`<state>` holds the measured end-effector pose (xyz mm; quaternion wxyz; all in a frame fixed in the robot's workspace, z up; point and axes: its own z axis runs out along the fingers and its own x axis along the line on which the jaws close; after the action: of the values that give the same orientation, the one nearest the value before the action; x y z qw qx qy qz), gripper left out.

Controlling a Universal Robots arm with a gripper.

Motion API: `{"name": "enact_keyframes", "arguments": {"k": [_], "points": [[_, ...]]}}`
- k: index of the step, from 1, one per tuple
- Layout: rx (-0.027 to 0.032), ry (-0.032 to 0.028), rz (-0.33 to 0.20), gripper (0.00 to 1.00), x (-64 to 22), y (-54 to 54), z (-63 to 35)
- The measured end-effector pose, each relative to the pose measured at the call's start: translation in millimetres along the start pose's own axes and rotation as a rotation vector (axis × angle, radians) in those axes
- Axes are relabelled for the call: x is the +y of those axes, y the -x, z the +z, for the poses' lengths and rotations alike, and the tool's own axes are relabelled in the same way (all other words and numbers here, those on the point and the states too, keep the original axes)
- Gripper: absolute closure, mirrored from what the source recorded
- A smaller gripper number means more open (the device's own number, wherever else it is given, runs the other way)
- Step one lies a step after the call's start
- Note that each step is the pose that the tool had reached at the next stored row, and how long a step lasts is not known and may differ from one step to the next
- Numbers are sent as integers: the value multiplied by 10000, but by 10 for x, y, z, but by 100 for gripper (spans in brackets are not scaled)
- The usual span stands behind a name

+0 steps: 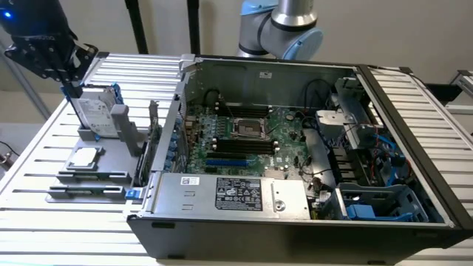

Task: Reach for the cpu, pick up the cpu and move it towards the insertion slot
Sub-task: 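Pick up the cpu and move it towards the insertion slot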

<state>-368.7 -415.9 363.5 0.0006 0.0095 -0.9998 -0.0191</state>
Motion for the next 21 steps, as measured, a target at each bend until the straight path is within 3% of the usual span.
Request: {"name": "enact_keyframes", "arguments": {"k": [10,16,21], "points": [[40,-1,0,89,3,-363,86],[55,-11,0,89,3,-452,149],[59,-15,-1,89,3,-461,153]]}}
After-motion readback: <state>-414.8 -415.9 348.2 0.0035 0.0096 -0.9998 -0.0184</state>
